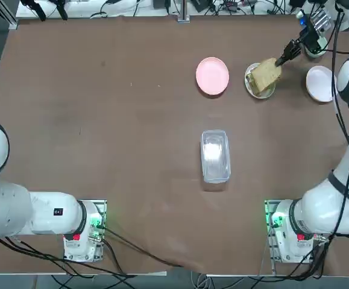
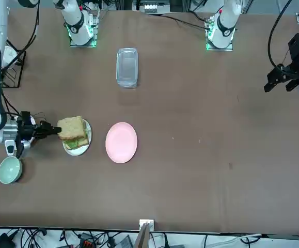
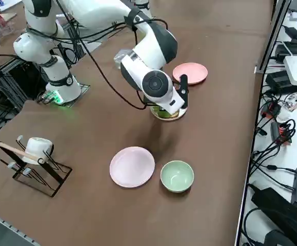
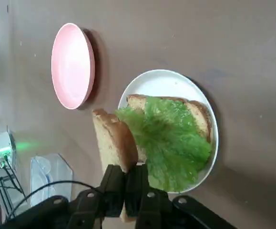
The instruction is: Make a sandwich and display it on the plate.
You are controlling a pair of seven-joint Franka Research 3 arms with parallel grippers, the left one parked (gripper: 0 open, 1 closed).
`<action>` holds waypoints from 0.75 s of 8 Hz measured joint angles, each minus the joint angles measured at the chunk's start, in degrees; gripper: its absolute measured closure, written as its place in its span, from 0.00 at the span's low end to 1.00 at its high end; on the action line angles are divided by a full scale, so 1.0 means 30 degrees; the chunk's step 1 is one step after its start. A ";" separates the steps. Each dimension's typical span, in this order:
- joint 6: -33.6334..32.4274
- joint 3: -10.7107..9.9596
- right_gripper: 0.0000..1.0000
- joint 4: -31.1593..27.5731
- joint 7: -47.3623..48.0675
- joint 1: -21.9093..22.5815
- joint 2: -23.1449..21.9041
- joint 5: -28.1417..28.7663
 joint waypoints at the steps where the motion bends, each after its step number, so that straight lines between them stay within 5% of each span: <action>1: -0.0073 -0.0001 0.95 0.0019 -0.0053 -0.0069 0.0031 0.0003; 6: -0.0141 0.0004 0.95 0.0346 -0.0077 -0.0322 0.0326 0.0729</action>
